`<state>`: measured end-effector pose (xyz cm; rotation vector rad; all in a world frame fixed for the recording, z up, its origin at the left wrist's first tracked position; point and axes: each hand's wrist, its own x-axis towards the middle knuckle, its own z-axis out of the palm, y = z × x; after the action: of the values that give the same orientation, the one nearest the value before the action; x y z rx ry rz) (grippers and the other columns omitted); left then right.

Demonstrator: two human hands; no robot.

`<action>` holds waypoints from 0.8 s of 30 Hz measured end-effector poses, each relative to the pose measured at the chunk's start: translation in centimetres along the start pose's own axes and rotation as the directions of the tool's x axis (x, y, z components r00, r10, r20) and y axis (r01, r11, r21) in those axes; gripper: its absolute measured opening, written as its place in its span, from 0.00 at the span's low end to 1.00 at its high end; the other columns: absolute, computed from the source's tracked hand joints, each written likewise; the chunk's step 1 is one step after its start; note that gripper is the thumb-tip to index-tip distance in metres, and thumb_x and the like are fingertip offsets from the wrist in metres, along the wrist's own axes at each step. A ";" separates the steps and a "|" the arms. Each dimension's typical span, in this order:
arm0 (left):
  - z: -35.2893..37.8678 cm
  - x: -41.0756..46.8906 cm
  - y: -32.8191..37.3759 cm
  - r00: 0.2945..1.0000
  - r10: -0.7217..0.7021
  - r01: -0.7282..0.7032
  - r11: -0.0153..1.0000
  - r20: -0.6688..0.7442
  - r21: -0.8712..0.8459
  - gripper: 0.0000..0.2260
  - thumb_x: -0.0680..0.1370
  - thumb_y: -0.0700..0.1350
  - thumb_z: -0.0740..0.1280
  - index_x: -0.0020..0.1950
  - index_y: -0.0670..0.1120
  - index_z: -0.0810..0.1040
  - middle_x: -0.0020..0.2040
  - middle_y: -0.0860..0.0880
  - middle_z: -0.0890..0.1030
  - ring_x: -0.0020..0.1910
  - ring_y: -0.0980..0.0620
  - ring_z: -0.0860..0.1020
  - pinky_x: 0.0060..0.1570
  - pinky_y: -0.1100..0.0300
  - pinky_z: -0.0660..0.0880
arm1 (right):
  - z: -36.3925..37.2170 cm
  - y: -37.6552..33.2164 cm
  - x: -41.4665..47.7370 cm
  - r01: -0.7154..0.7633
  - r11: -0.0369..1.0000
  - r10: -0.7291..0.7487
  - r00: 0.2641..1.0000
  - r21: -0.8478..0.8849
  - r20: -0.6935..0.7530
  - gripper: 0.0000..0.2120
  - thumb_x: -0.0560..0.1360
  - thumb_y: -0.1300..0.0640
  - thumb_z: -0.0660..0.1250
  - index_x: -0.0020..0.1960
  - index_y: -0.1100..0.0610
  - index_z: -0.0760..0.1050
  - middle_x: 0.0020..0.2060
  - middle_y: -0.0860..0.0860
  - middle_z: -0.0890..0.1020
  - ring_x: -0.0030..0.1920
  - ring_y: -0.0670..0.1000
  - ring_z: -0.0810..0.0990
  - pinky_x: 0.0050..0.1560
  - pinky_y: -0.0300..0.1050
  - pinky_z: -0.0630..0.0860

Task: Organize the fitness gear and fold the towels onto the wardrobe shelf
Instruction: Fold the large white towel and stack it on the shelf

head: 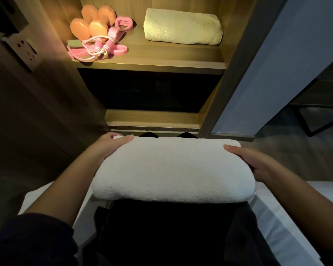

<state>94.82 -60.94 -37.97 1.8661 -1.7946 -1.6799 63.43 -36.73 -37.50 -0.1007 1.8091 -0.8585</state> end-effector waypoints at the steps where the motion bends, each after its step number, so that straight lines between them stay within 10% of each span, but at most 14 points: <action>1: -0.3 -0.5 -0.1 0.997 -0.066 0.067 0.998 0.028 -0.013 0.23 0.73 0.61 0.71 0.60 0.49 0.75 0.53 0.48 0.79 0.51 0.46 0.79 0.43 0.53 0.75 | -0.1 0.3 -0.1 0.016 1.000 -0.016 1.000 0.014 -0.018 0.17 0.76 0.46 0.68 0.58 0.57 0.78 0.43 0.55 0.87 0.51 0.58 0.82 0.48 0.53 0.76; 7: -1.4 -4.2 -1.7 0.984 -0.108 0.137 0.968 0.142 -0.210 0.14 0.79 0.56 0.65 0.53 0.46 0.79 0.50 0.45 0.84 0.50 0.45 0.81 0.44 0.54 0.73 | 1.2 0.9 -1.3 0.110 0.993 -0.108 0.993 0.041 -0.048 0.15 0.80 0.45 0.61 0.63 0.52 0.73 0.51 0.54 0.82 0.51 0.55 0.81 0.41 0.48 0.74; 15: 0.7 -4.6 -2.1 0.961 0.162 -0.180 0.982 -0.226 -0.061 0.13 0.82 0.57 0.57 0.46 0.52 0.75 0.48 0.49 0.80 0.46 0.51 0.78 0.38 0.56 0.70 | 2.2 0.5 -1.6 0.355 0.886 -0.431 0.867 -0.298 -0.248 0.22 0.82 0.44 0.56 0.70 0.55 0.69 0.61 0.54 0.77 0.58 0.55 0.77 0.57 0.55 0.74; 24: -0.1 -0.3 0.3 0.989 -0.125 0.116 0.987 -0.078 -0.109 0.33 0.77 0.66 0.62 0.71 0.43 0.69 0.59 0.45 0.76 0.52 0.45 0.76 0.53 0.51 0.72 | 2.4 -1.2 -0.2 0.278 0.930 -0.319 0.936 -0.241 -0.150 0.20 0.80 0.38 0.57 0.64 0.48 0.72 0.58 0.51 0.78 0.56 0.54 0.78 0.60 0.58 0.74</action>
<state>94.80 -60.90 -37.58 2.0048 -1.5611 -1.6695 65.17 -38.76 -37.04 -0.4618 2.0965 -0.9032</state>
